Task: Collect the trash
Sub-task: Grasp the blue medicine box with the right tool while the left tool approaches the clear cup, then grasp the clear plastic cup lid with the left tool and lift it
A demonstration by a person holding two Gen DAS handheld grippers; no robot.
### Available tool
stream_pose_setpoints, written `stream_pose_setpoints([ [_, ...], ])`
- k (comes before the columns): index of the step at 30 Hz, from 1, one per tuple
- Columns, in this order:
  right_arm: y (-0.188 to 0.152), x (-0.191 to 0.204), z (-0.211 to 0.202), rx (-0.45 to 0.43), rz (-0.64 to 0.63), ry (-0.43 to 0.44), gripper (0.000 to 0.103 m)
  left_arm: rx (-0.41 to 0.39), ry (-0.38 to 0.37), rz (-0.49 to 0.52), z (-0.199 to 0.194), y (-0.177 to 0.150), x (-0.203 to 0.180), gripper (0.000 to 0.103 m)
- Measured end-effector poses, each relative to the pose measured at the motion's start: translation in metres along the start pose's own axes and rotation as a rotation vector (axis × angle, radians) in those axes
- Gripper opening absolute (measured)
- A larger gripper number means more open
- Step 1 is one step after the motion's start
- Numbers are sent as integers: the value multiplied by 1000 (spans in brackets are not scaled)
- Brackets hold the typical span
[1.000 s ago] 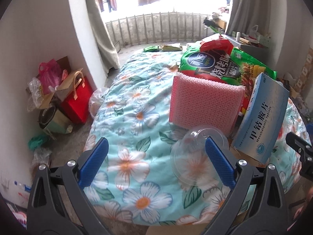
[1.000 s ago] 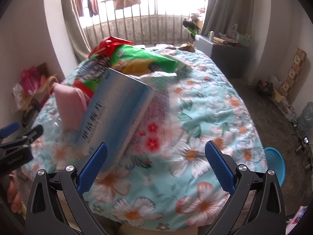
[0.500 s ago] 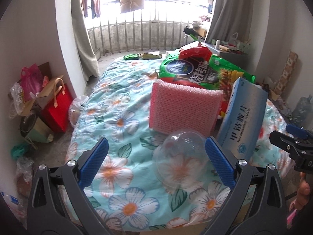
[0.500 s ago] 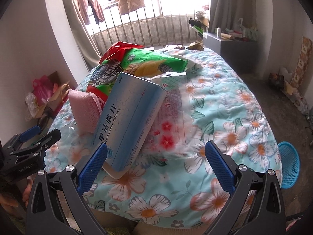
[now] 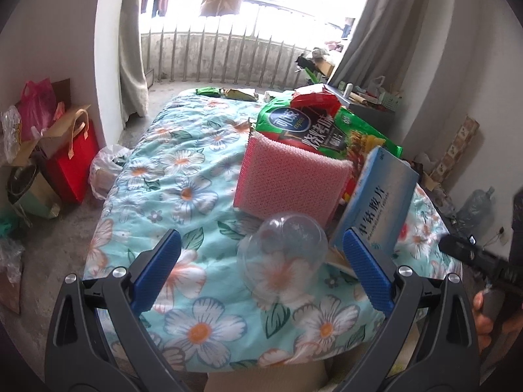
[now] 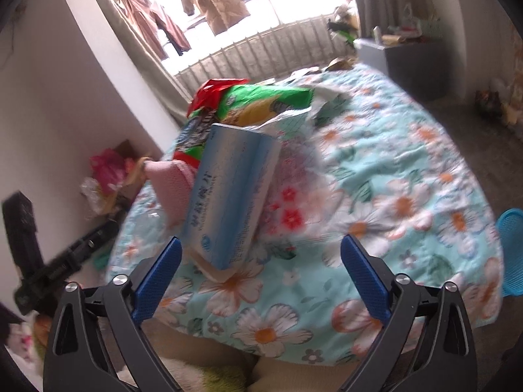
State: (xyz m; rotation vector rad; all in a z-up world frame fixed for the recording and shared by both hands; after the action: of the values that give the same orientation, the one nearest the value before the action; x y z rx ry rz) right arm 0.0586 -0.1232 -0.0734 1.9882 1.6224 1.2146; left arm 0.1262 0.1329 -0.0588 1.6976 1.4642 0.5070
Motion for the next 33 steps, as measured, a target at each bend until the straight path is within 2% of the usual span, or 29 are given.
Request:
stream_pose_setpoints([
  [5,-2,8,11,38,17,67,81,-10,-32,28,-6,-11,-2,95],
  [9,-2,12,20,57,46,112,77,-23,-33,73,-2,-10,-5,94],
  [12,0,11,26,68,87,142,73,-22,-62,106,5,-8,-12,94],
  [17,6,7,37,88,154,173,63,9,-99,134,25,-13,-23,94],
  [23,14,7,54,90,176,175,60,11,-120,144,41,-15,-27,94],
  [25,14,6,61,99,199,188,59,24,-129,141,47,-17,-27,92],
  [29,19,6,73,107,230,217,57,52,-142,123,56,-22,-23,79],
  [33,21,7,84,114,250,238,54,77,-157,79,64,-26,-17,75],
])
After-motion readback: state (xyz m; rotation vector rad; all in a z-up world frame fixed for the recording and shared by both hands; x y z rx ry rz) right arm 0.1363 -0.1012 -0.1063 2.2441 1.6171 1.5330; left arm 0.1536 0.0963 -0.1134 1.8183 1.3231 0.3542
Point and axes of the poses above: each gripper's, at about its wrist camera, not at the fingertips, and z roughly the way its jaws point, x to its left, y to its top, the point moved 7 cm from there along z, roughly the way its jaws point, and after that the axes turned 4 degrees about -x, right-handed, at the moved point
